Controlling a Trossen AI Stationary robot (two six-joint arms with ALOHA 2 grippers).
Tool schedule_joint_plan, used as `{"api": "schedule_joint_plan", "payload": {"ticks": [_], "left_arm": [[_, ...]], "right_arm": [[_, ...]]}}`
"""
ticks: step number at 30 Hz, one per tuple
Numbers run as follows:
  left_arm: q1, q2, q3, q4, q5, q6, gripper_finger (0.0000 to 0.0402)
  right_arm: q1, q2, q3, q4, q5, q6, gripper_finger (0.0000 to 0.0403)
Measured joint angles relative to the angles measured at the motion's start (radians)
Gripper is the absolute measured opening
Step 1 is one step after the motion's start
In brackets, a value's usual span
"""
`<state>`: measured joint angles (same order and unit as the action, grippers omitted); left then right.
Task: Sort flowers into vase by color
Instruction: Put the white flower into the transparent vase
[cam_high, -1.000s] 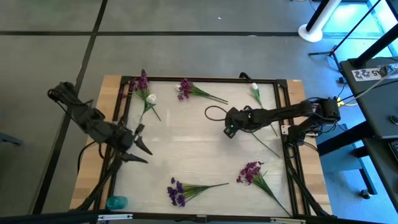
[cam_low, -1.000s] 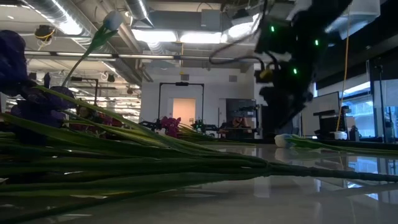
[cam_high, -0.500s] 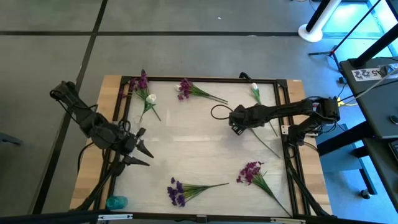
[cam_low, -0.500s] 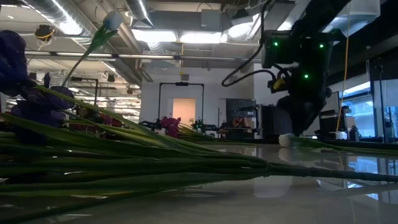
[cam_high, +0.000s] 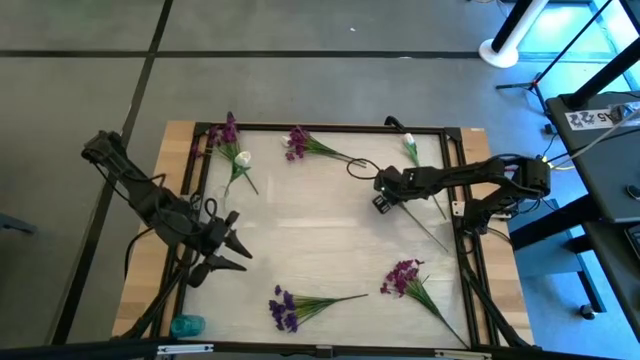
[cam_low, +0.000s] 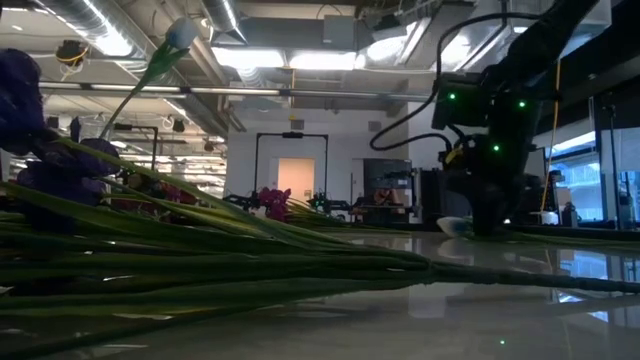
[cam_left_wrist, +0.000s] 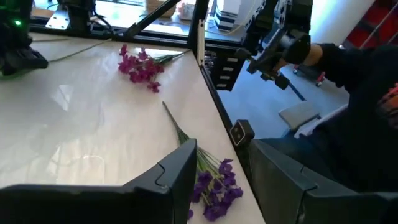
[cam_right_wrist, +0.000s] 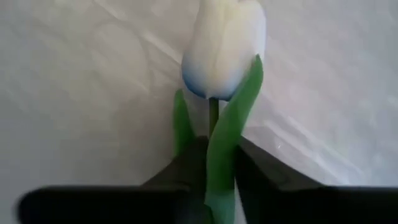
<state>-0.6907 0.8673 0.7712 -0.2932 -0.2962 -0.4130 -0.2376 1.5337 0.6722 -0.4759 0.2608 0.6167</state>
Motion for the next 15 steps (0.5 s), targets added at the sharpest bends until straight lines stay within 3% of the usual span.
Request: {"api": "schedule_joint_plan", "payload": {"ticks": [3,7,15], "left_arm": [[0.000,0.026,0.000,0.058,0.001,0.003,0.0144],[0.000,0.040,0.000,0.078,0.048,0.004,0.0144],[0.027,0.080,0.000,0.080,-0.050,0.012,0.0144]], "right_arm": [[0.029,-0.023,0.013,-0.008,0.007,-0.023,0.0015],[0.138,-0.130,0.076,0.080,-0.032,-0.028,0.0027],[0.446,-0.270,0.085,0.702,0.007,-0.301,0.0007]]}}
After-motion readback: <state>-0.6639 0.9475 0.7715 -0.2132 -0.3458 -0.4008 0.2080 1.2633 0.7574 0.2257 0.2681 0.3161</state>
